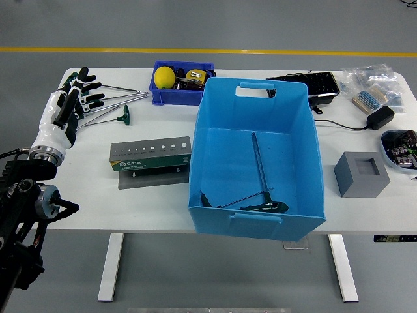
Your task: Lift tool from toolbox,place it in box,lift tool from toolbox,place it in box
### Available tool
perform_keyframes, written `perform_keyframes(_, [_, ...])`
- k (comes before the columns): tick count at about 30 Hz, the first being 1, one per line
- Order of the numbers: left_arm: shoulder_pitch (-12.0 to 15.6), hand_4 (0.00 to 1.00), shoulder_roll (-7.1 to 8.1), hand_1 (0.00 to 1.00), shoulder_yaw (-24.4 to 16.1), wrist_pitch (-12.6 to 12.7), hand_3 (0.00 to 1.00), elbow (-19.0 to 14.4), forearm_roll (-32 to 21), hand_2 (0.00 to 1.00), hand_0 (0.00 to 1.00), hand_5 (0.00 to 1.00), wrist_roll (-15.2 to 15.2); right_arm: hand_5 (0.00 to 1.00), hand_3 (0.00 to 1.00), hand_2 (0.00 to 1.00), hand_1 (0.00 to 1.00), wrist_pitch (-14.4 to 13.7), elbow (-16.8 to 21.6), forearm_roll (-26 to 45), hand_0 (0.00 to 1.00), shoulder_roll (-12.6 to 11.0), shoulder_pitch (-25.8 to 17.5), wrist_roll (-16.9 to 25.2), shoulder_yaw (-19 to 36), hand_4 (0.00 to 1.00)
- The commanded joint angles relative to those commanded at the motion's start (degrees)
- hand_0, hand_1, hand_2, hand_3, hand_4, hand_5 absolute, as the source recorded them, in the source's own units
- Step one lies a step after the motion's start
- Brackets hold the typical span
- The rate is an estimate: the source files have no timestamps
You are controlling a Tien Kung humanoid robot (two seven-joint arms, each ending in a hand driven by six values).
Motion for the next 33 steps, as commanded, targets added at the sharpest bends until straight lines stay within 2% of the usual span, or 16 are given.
perform_keyframes(1, [0.57, 0.998, -0.02, 0.636, -0.68, 0.32, 0.667, 0.64, 1.93, 0.71, 0.59, 0.77, -1.22, 0.75, 0.587, 0.716, 0.644, 0.0, 0.01, -0.02, 0.671, 0.01, -0.04, 0.03, -0.02, 0.847])
perform_keyframes(6, [2.37, 0.998, 0.48, 0.636, -2.37, 1.63, 0.667, 3.8, 8.22, 0.71, 0.59, 0.77, -6.38, 0.75, 0.587, 0.716, 0.644, 0.01, 0.01, -0.09, 0.671, 0.01, -0.13, 0.07, 0.01, 0.847])
perform_keyframes(7, [2.63, 0.998, 0.66, 0.697, -2.56, 1.53, 0.714, 4.37, 10.17, 0.772, 0.675, 0.706, -7.3, 0.754, 0.587, 0.715, 0.644, 0.01, 0.0, -0.06, 0.671, 0.04, -0.16, 0.08, 0.02, 0.845])
perform_keyframes(12, [3.13, 0.998, 1.2, 0.697, -2.51, -0.65, 0.714, 7.1, 20.0, 0.772, 0.675, 0.706, -9.49, 0.754, 0.587, 0.715, 0.644, -0.03, 0.0, -0.3, 0.671, 0.1, -0.25, 0.01, 0.17, 0.845])
perform_keyframes(13, [3.16, 0.998, 1.21, 0.727, -2.36, -1.13, 0.741, 7.59, 21.8, 0.804, 0.697, 0.665, -9.82, 0.756, 0.588, 0.716, 0.643, -0.04, 0.0, -0.32, 0.67, 0.11, -0.25, -0.01, 0.2, 0.844])
perform_keyframes(14, [3.19, 0.998, 1.22, 0.727, -2.15, -1.54, 0.741, 8.07, 22.88, 0.804, 0.697, 0.665, -10.09, 0.756, 0.588, 0.716, 0.643, -0.05, 0.0, -0.34, 0.67, 0.13, -0.24, -0.03, 0.22, 0.844])
perform_keyframes(18, [3.62, 0.998, 1.06, 0.727, -1.61, -1.83, 0.741, 9.64, 22.44, 0.804, 0.697, 0.665, -11.09, 0.756, 0.588, 0.716, 0.643, -0.02, 0.01, 0.03, 0.67, 0.11, -0.16, 0.06, -0.02, 0.844])
perform_keyframes(24, [4.71, 0.998, 0.87, 0.726, -2.41, 0.87, 0.748, 10.63, 23.18, 0.807, 0.699, 0.66, -13.3, 0.756, 0.586, 0.715, 0.643, -0.01, -0.01, 0.46, 0.668, 0.16, -0.1, 0.11, -0.26, 0.844])
perform_keyframes(25, [4.81, 0.998, 0.94, 0.737, -2.44, 1.15, 0.755, 10.66, 23.35, 0.827, 0.699, 0.612, -13.58, 0.755, 0.585, 0.714, 0.642, -0.01, -0.01, 0.45, 0.669, 0.16, -0.09, 0.1, -0.25, 0.843])
perform_keyframes(27, [5.0, 0.998, 1.13, 0.737, -2.45, 1.78, 0.755, 10.74, 23.36, 0.827, 0.699, 0.612, -14.31, 0.755, 0.585, 0.714, 0.642, -0.01, -0.02, 0.32, 0.669, 0.16, -0.08, 0.06, -0.2, 0.843])
perform_keyframes(30, [5.21, 0.998, 1.36, 0.737, -2.29, 2.48, 0.755, 11.02, 20.74, 0.827, 0.699, 0.612, -15.26, 0.755, 0.585, 0.714, 0.642, 0.0, -0.02, 0.11, 0.669, 0.12, -0.06, -0.01, -0.11, 0.843])
perform_keyframes(31, [5.21, 0.998, 1.36, 0.737, -2.14, 2.47, 0.757, 11.15, 19.06, 0.834, 0.699, 0.674, -15.32, 0.755, 0.585, 0.714, 0.642, -0.01, -0.02, 0.08, 0.668, 0.12, -0.04, -0.01, -0.1, 0.842])
perform_keyframes(33, [5.17, 0.998, 1.29, 0.737, -1.98, 2.44, 0.757, 11.34, 16.49, 0.834, 0.699, 0.674, -15.43, 0.755, 0.585, 0.714, 0.642, -0.01, -0.02, 0.08, 0.668, 0.13, -0.03, -0.02, -0.09, 0.842])
